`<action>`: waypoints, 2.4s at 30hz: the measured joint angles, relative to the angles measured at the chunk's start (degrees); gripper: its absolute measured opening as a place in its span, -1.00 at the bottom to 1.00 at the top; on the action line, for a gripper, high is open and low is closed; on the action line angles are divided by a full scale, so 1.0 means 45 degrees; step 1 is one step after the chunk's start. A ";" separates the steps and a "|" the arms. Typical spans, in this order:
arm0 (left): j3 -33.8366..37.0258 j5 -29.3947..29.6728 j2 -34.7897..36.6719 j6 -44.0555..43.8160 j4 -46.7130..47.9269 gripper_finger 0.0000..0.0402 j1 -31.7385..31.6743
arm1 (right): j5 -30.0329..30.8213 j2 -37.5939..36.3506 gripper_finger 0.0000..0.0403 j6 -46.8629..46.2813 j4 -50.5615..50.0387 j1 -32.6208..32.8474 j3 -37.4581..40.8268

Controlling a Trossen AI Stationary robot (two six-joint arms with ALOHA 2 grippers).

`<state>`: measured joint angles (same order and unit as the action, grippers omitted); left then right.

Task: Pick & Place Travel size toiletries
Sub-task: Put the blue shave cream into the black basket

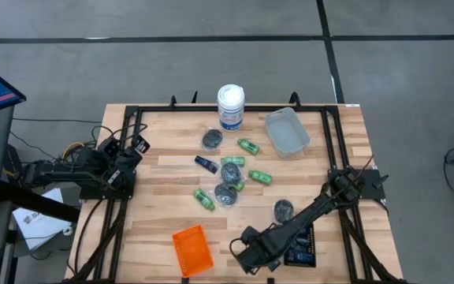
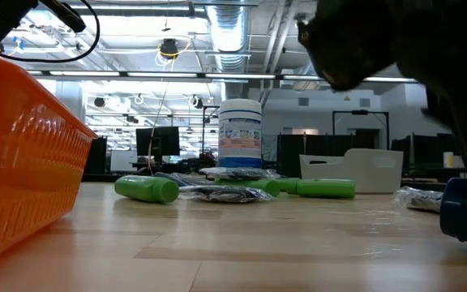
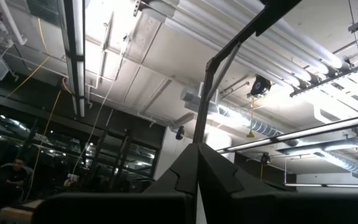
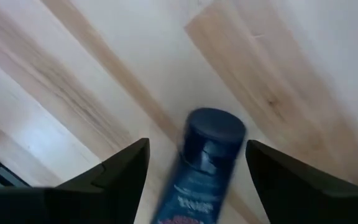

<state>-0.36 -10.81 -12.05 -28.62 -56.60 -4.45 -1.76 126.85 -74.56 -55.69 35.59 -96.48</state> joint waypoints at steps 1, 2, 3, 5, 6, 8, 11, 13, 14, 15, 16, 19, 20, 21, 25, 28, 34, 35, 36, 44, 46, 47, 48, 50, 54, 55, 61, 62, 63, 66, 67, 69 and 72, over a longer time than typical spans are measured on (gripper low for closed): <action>0.0003 -0.0001 0.0000 0.0000 0.0000 -1.00 0.0000 | -0.0086 0.0000 0.27 0.0000 0.0324 -0.0005 0.0229; 0.0001 0.0000 -0.0002 0.0003 0.0000 -1.00 0.0000 | -0.0196 -0.0022 0.26 0.0022 0.0539 -0.0005 0.0416; 0.0001 0.0000 -0.0002 0.0005 0.0000 -1.00 0.0000 | -0.0294 -0.0084 0.23 0.0051 0.0760 -0.0001 0.0579; 0.0004 0.0000 0.0003 0.0005 0.0000 -1.00 0.0000 | -0.0353 -0.0132 0.14 0.0092 0.0994 0.0033 0.0841; -0.0001 0.0000 -0.0002 0.0005 0.0000 -1.00 0.0000 | -0.0287 -0.0129 0.08 0.0092 0.1018 0.0046 0.0917; 0.0004 0.0000 0.0003 0.0005 0.0000 -1.00 0.0000 | -0.0246 -0.0118 -0.08 0.0102 0.0902 0.0038 0.0955; 0.0003 0.0000 -0.0002 0.0005 0.0000 -1.00 -0.0001 | -0.0258 -0.0142 -0.35 0.0237 0.0681 0.0012 0.0959; 0.0001 0.0000 -0.0002 0.0005 0.0000 -1.00 -0.0003 | -0.0303 -0.0131 -0.47 0.0357 0.0646 -0.0059 0.0965; 0.0002 0.0000 0.0001 0.0005 0.0000 -1.00 0.0000 | -0.0339 -0.0131 -0.47 0.0429 0.0637 -0.0078 0.0963; 0.0004 0.0000 -0.0002 0.0005 0.0000 -1.00 -0.0001 | -0.0346 -0.0120 -0.47 0.0548 0.0615 -0.0099 0.0938; 0.0003 -0.0001 -0.0002 0.0005 0.0000 -1.00 -0.0004 | -0.0335 -0.0117 -0.47 0.0695 0.0553 -0.0113 0.0858; 0.0002 0.0000 -0.0002 0.0005 -0.0004 -1.00 0.0000 | -0.0344 -0.0034 -0.47 0.1249 0.0206 -0.0219 0.0449; 0.0003 -0.0003 -0.0002 0.0005 0.0000 -1.00 -0.0002 | -0.0315 0.0029 -0.47 0.1419 0.0080 -0.0287 0.0207; 0.0003 -0.0002 -0.0002 0.0005 -0.0001 -1.00 -0.0001 | -0.0269 0.0068 -0.47 0.1619 -0.0011 -0.0344 -0.0060; 0.0001 0.0000 -0.0002 0.0005 -0.0002 -1.00 0.0000 | 0.0208 0.0019 -0.48 0.2747 -0.0895 -0.0634 -0.1195; -0.0001 0.0000 -0.0002 0.0005 -0.0005 -1.00 0.0000 | 0.0551 0.0019 -0.48 0.3548 -0.1906 -0.0822 -0.2173; 0.0004 0.0000 -0.0002 -0.0022 -0.0010 -1.00 0.0000 | 0.1066 -0.0004 -0.47 0.3892 -0.5911 -0.0699 -0.4036; -0.0001 0.0000 -0.0002 -0.0036 -0.0010 -1.00 0.0000 | 0.1074 -0.0016 -0.46 0.3728 -0.6682 -0.0609 -0.4222; 0.0001 -0.0001 -0.0002 -0.0041 -0.0005 -1.00 -0.0004 | 0.1072 -0.0031 -0.46 0.3535 -0.7392 -0.0493 -0.4344; 0.0001 -0.0005 -0.0002 -0.0049 0.0002 -1.00 -0.0003 | 0.1363 -0.0262 -0.46 0.3320 -0.7590 0.0743 -0.4317; -0.0001 0.0003 -0.0002 -0.0049 0.0000 -1.00 -0.0005 | 0.1453 -0.0254 -0.46 0.3177 -0.7628 0.1014 -0.4187; 0.0003 -0.0003 -0.0002 -0.0049 0.0000 -1.00 -0.0001 | 0.1477 -0.0302 -0.46 0.3062 -0.7618 0.1123 -0.4101; 0.0004 -0.0004 -0.0002 -0.0053 0.0000 -1.00 0.0000 | 0.1478 -0.0342 -0.46 0.2998 -0.7623 0.1225 -0.3992; 0.0004 0.0000 -0.0002 -0.0058 0.0005 -1.00 0.0000 | 0.1476 -0.0418 -0.46 0.2983 -0.7617 0.1466 -0.3547; 0.0004 0.0000 -0.0002 -0.0070 0.0002 -1.00 -0.0001 | 0.1342 -0.0457 -0.46 0.2987 -0.7623 0.1743 -0.2704; -0.0001 0.0000 -0.0002 -0.0070 0.0003 -1.00 -0.0004 | 0.1310 -0.0457 -0.46 0.2996 -0.7664 0.1792 -0.2498; 0.0004 0.0000 -0.0002 -0.0073 0.0000 -1.00 -0.0001 | 0.1227 -0.0458 -0.46 0.3576 -0.7628 0.2001 -0.1756; 0.0001 0.0000 -0.0002 -0.0073 -0.0001 -1.00 -0.0004 | 0.1116 -0.0458 -0.46 0.3742 -0.7629 0.2001 -0.1713; 0.0001 0.0000 -0.0002 -0.0073 0.0000 -1.00 0.0000 | 0.1043 -0.0461 -0.46 0.3932 -0.7628 0.2001 -0.1675; 0.0003 0.0000 -0.0002 -0.0078 0.0000 -1.00 -0.0005 | 0.1016 -0.0461 -0.46 0.4412 -0.7610 0.2001 -0.1642; 0.0004 0.0000 -0.0002 -0.0073 -0.0005 -1.00 -0.0005 | 0.1016 -0.0461 -0.46 0.4574 -0.7616 0.1999 -0.1643; -0.0001 0.0000 -0.0002 -0.0078 -0.0004 -1.00 0.0000 | 0.1009 -0.0461 -0.45 0.4840 -0.7608 0.2003 -0.1643; 0.0002 0.0000 -0.0002 -0.0078 -0.0002 -1.00 -0.0005 | 0.0967 -0.0461 -0.41 0.5113 -0.7605 0.2006 -0.1643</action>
<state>-0.35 -10.81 -12.05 -28.97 -56.61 -4.47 2.59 124.77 -51.56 -89.92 44.62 -103.88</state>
